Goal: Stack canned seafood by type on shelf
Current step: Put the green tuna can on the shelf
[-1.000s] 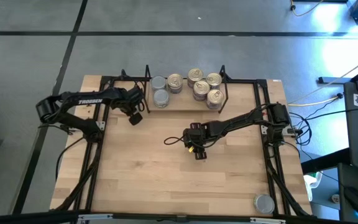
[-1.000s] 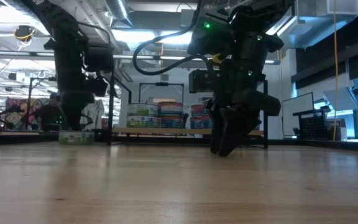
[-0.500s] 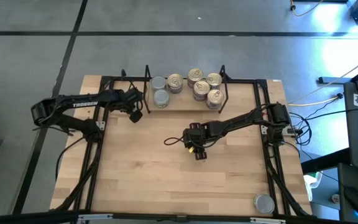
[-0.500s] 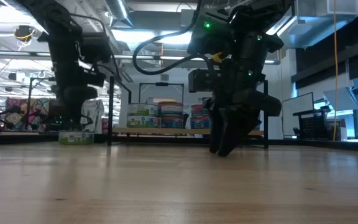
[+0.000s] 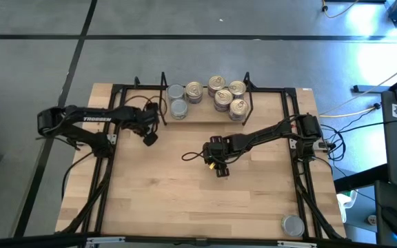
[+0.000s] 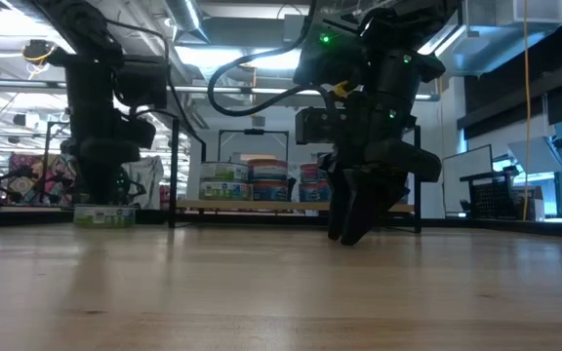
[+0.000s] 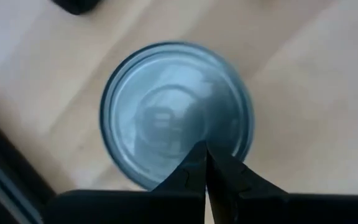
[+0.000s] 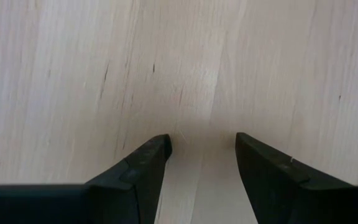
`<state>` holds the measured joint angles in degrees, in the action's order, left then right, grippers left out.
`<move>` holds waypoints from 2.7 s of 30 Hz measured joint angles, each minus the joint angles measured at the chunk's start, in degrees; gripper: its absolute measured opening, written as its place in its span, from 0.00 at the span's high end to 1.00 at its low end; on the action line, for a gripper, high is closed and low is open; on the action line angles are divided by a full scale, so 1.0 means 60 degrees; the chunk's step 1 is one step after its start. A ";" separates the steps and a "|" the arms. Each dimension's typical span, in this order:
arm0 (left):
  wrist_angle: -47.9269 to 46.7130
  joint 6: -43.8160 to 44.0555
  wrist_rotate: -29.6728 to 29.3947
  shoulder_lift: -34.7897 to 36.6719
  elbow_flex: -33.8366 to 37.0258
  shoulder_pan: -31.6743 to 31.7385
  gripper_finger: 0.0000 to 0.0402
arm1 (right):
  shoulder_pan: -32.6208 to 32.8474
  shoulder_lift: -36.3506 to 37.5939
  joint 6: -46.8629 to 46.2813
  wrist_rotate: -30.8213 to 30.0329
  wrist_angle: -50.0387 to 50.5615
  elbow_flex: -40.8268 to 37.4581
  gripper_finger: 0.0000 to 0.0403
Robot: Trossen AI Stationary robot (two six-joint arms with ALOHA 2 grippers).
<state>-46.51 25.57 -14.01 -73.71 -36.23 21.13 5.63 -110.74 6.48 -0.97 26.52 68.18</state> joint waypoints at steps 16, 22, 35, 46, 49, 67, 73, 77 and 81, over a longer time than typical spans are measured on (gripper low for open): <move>0.3399 0.1782 0.1498 -0.0434 0.0066 -0.4012 1.00 | -0.0004 0.0000 -0.0029 -0.0007 0.0007 0.0000 0.52; 0.6036 0.2042 0.1240 -0.2103 -0.0035 -0.4709 1.00 | -0.0004 0.0000 -0.0583 0.0007 -0.0037 0.0000 0.52; 0.7504 0.0137 0.1066 -0.3755 -0.1900 -0.5252 1.00 | 0.0726 0.0975 -0.0517 0.0268 0.0997 0.0002 0.52; 0.4958 -0.1464 -0.2180 -0.2905 -0.2575 -0.6478 1.00 | 0.1523 0.1064 0.0947 -0.0225 -0.2843 -0.0574 0.52; 0.6096 -0.1649 -0.2176 -0.3028 -0.1822 -0.6418 1.00 | 0.1499 0.1064 0.0996 -0.0177 -0.3772 -0.0579 0.52; 1.2089 -0.2332 -0.0696 -0.3005 0.1584 -0.5436 1.00 | 0.1366 0.0517 0.0890 -0.1212 -0.6002 -0.0565 0.20; 1.3553 -0.1632 -0.0676 -0.3017 0.2476 -0.5015 1.00 | 0.1370 -0.0211 0.2578 -0.1636 -0.6175 -0.0565 0.12; 1.4099 -0.0744 -0.0686 -0.3009 0.2952 -0.4722 1.00 | 0.1370 -0.0606 0.3656 -0.2738 -0.6286 -0.0565 0.14; 1.4637 -0.0066 -0.0679 -0.3005 0.3391 -0.4476 1.00 | 0.1370 -0.0875 0.4663 -0.3609 -0.6722 -0.0568 0.16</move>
<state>41.31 25.18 -18.09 -91.74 -15.88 -5.73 13.85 -115.99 34.46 -22.62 -13.81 64.77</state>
